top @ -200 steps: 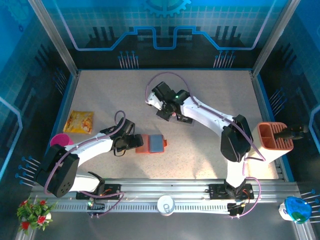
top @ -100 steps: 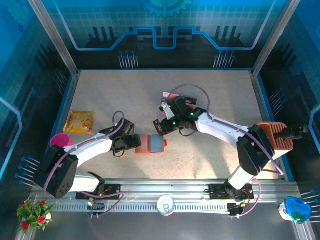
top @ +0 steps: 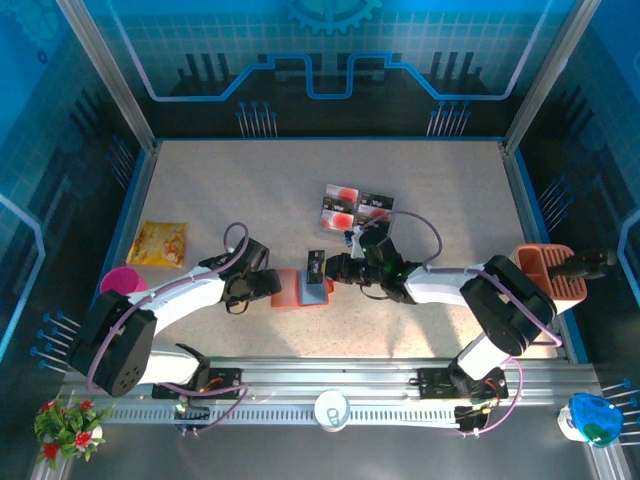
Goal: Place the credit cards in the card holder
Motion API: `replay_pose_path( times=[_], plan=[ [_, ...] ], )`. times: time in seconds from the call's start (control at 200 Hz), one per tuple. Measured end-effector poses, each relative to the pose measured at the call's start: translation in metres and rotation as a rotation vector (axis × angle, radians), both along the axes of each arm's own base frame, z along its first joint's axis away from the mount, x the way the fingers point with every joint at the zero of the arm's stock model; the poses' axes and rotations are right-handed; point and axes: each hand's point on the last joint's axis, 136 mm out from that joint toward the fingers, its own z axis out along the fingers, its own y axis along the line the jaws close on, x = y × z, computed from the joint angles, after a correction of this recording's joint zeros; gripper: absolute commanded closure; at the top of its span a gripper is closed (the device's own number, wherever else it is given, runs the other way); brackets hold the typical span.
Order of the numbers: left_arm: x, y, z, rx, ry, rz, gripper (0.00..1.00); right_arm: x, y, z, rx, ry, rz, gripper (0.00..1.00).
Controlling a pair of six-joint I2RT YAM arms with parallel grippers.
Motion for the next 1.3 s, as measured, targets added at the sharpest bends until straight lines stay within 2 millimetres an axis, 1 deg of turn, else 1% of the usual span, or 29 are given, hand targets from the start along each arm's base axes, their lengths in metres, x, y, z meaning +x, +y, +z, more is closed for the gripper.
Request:
replay_pose_path(
  times=[0.27,0.455,0.77,0.991,1.171,1.301],
  plan=[
    [0.000,0.001,0.000,0.003,0.002,0.001,0.16,-0.006,0.016,-0.012,0.090,0.031,-0.014,1.00],
    [-0.001,0.001,0.000,0.003,0.003,0.001,0.16,-0.008,0.025,-0.012,0.123,0.031,-0.006,1.00],
    [-0.001,0.001,-0.001,0.004,0.003,0.000,0.16,-0.011,0.022,-0.027,0.125,0.059,-0.020,1.00],
    [-0.001,0.001,-0.001,0.006,0.003,0.001,0.16,-0.011,0.023,-0.032,0.131,0.065,-0.024,1.00],
    [0.000,0.001,-0.001,0.007,0.003,0.001,0.16,-0.011,0.024,-0.040,0.135,0.082,-0.027,1.00],
    [-0.001,0.001,-0.001,0.008,0.004,0.002,0.16,-0.012,0.027,-0.039,0.147,0.084,-0.021,1.00]
  ],
)
